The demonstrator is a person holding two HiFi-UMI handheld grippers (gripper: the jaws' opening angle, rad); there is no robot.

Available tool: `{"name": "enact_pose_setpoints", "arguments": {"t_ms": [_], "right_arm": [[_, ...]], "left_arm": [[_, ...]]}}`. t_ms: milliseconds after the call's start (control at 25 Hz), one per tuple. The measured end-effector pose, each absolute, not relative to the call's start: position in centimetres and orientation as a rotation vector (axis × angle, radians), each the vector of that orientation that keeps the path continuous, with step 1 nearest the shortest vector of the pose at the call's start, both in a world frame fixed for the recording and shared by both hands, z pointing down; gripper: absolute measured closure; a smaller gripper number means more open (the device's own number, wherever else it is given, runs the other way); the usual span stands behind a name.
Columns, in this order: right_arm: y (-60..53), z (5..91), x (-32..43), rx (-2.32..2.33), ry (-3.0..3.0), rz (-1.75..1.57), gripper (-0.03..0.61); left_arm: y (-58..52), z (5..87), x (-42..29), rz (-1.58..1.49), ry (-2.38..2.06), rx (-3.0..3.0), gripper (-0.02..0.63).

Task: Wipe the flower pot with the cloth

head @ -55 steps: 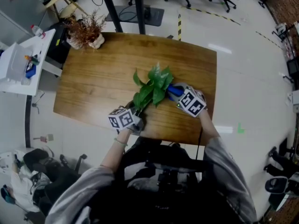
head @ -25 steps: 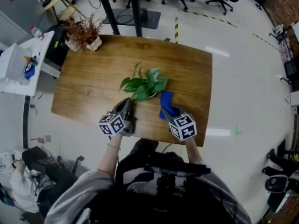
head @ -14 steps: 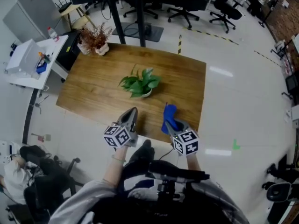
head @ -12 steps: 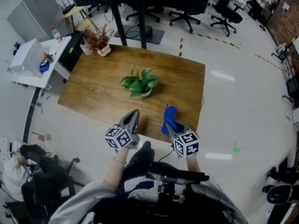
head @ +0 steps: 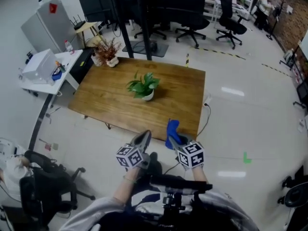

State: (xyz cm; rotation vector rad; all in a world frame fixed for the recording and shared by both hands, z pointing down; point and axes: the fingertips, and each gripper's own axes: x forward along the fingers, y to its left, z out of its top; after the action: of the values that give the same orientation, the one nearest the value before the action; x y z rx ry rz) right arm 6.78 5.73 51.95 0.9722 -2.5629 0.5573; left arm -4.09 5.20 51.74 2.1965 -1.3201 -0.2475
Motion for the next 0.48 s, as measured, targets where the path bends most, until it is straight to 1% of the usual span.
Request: {"name": "enact_pose_setpoints", "arguments": {"t_ms": [480], "right_arm": [[9.6,52.2,5.4,0.903,-2.599,0.54,0.509]], "left_arm": [[10.2,52.2,-5.3,-0.244,-1.387,2.174,0.607]]}}
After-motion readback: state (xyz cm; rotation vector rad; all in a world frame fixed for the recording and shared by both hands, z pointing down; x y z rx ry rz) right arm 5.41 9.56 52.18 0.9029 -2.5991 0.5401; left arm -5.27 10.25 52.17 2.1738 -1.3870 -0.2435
